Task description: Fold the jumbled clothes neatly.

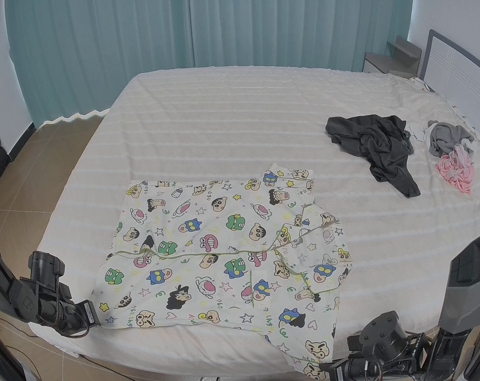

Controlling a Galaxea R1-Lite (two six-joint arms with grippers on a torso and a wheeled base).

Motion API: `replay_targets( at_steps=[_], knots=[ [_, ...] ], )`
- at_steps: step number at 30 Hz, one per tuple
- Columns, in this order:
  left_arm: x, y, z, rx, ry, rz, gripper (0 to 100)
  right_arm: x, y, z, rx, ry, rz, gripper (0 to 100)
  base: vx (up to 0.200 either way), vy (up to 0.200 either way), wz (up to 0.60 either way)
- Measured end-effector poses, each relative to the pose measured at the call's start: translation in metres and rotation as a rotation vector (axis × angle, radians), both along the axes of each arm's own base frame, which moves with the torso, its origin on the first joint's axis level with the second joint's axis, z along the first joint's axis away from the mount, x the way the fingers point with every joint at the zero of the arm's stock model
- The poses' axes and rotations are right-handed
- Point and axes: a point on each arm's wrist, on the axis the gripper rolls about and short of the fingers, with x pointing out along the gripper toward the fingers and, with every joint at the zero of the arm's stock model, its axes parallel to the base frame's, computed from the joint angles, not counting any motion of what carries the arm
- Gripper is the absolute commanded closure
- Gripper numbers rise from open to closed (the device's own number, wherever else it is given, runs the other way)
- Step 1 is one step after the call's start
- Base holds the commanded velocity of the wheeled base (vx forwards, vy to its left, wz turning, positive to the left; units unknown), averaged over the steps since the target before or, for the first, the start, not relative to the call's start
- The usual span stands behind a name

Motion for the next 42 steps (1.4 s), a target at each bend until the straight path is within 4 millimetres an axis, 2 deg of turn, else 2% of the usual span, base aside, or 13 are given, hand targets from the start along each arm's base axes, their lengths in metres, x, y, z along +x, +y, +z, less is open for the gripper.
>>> replay_targets(
  at_steps=[13, 21, 30, 36, 42],
  knots=[
    [-0.017, -0.004, -0.003, 0.016, 0.036, -0.020, 100, -0.019, -0.007, 0.016, -0.022, 0.061, 0.002, 100, 0.000, 0.000, 0.00],
    [-0.027, -0.005, -0.006, 0.013, 0.071, -0.025, 100, -0.028, -0.008, 0.016, -0.045, 0.098, 0.012, 100, 0.000, 0.000, 0.00],
    [-0.031, -0.006, -0.005, 0.012, 0.068, -0.025, 100, -0.031, -0.007, 0.028, 0.016, 0.065, 0.013, 100, 0.000, 0.000, 0.00],
    [-0.018, -0.004, 0.005, 0.007, -0.007, 0.004, 100, -0.022, -0.011, 0.040, 0.078, 0.014, -0.039, 100, 0.000, 0.000, 0.00],
    [0.017, -0.002, 0.029, -0.024, -0.152, 0.083, 100, 0.007, -0.008, 0.061, 0.174, -0.092, -0.144, 100, 0.000, 0.000, 0.00]
  ],
)
